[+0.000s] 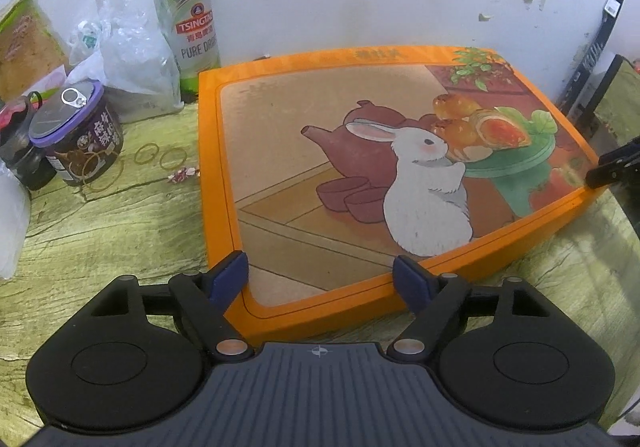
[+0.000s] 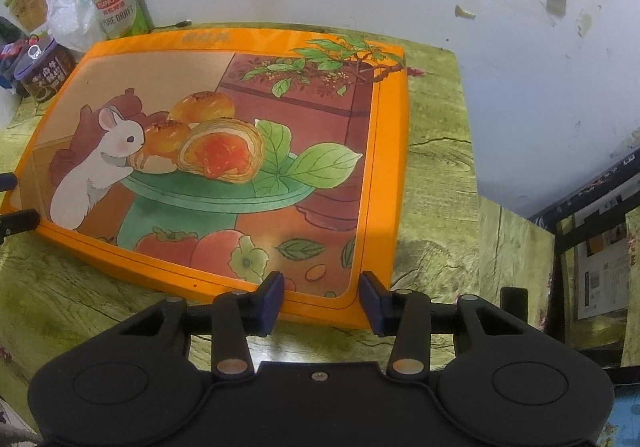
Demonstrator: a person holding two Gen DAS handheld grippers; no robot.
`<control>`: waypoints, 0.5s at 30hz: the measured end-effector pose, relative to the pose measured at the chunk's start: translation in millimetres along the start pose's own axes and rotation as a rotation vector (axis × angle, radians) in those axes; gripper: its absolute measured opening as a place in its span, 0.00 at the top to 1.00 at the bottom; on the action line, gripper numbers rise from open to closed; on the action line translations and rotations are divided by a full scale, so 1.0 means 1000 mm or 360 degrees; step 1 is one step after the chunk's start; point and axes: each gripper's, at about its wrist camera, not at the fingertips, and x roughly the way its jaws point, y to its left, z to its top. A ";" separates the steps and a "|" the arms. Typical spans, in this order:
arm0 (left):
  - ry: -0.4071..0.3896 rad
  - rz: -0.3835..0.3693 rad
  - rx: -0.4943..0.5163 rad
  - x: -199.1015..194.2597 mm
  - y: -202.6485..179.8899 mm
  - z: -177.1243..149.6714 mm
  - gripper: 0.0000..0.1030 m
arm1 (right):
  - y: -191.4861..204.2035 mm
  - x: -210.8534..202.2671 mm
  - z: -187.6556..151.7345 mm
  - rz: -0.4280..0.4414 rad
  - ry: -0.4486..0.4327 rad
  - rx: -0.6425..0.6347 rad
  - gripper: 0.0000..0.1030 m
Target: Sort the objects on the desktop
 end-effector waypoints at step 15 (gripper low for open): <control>-0.0007 0.0023 0.0018 -0.004 -0.006 0.001 0.16 | -0.001 -0.004 -0.011 -0.0003 -0.0102 0.0085 0.60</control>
